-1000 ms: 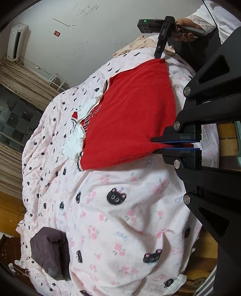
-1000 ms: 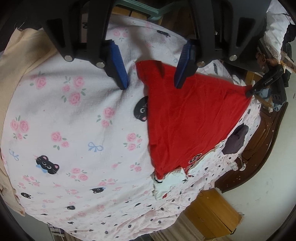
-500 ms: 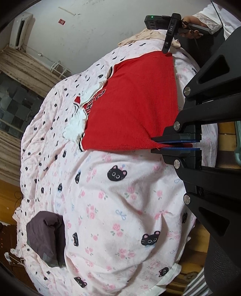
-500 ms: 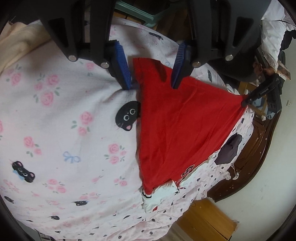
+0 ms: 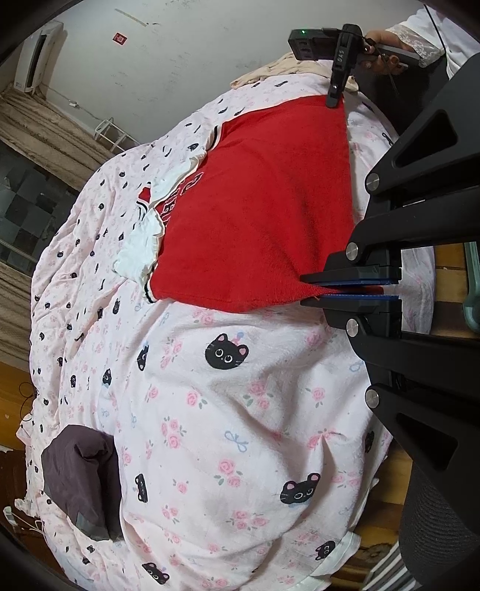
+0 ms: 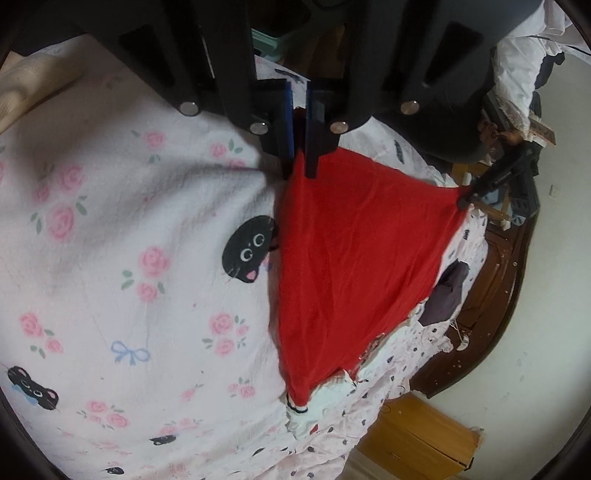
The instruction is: Fold clothes
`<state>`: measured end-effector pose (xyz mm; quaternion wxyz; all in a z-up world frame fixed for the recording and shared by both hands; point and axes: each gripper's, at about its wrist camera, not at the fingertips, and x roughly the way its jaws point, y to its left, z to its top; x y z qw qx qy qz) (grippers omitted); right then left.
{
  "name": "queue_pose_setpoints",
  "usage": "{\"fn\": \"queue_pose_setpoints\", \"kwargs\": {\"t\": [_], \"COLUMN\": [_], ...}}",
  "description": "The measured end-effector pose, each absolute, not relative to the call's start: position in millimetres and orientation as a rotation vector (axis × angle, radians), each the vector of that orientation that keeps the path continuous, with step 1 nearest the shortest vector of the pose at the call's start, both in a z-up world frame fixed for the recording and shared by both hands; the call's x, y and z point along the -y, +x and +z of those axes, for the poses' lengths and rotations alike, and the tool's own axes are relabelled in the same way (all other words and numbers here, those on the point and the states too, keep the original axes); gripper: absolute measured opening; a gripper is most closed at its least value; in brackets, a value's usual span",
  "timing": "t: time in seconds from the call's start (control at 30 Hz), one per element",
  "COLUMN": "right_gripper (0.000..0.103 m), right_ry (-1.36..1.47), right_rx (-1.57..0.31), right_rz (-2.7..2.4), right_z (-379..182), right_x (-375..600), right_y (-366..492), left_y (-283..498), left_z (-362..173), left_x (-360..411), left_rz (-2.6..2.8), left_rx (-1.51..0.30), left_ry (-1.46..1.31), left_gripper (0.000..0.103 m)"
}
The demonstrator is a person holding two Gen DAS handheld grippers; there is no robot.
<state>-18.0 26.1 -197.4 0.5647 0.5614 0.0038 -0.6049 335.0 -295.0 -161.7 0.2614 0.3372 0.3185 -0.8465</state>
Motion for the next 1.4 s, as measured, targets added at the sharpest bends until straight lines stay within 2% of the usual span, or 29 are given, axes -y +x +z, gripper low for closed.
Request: {"fn": "queue_pose_setpoints", "kwargs": {"t": [0.43,0.73,0.97,1.4], "right_gripper": [0.005,0.005,0.005,0.005], "right_ry": [1.28,1.262,1.273,1.29], "right_rx": [0.305,0.335,0.378,0.398], "right_rz": [-1.21,-1.111,-1.09,-1.1], "right_z": [-154.2,-132.6,-125.6,-113.0], "right_x": [-62.4,-64.3,-83.0,-29.4], "right_y": [-31.8,-25.5,-38.4,-70.7], "left_y": [339.0,357.8,363.0,327.6], "left_z": [-137.9,-118.1,-101.5,-97.2], "left_x": [273.5,265.0,258.2,310.4], "left_rz": [-2.38,-2.426,-2.461,-2.421], "left_rx": [-0.814,-0.909,-0.886,-0.972], "left_ry": [0.94,0.895,0.877,0.785], "left_gripper": [0.002,0.002,0.002,0.002]}}
